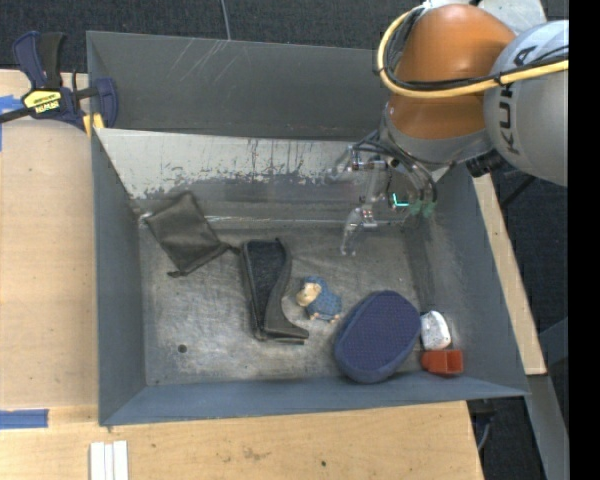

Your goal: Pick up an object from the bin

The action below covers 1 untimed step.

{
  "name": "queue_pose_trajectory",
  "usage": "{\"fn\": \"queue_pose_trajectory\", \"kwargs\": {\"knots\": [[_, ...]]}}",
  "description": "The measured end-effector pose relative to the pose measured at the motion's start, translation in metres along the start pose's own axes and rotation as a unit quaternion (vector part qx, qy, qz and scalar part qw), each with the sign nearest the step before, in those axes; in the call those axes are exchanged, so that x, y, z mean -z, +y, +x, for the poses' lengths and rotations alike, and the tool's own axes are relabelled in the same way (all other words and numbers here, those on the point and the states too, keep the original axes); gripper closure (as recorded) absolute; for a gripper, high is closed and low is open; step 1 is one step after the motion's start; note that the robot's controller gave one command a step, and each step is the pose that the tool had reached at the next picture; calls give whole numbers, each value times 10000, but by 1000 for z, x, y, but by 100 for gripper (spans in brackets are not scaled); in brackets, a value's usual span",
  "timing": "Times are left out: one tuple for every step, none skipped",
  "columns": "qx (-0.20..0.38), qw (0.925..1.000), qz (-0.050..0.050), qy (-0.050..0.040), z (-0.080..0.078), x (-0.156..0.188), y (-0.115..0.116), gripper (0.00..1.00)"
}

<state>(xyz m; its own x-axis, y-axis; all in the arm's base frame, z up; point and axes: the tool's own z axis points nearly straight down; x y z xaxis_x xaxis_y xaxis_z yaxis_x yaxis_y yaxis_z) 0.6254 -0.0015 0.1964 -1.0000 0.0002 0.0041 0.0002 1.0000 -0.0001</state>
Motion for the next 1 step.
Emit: {"fn": "queue_pose_trajectory", "kwargs": {"knots": [[130,9999,0,-87,74,-124,43,0]]}}
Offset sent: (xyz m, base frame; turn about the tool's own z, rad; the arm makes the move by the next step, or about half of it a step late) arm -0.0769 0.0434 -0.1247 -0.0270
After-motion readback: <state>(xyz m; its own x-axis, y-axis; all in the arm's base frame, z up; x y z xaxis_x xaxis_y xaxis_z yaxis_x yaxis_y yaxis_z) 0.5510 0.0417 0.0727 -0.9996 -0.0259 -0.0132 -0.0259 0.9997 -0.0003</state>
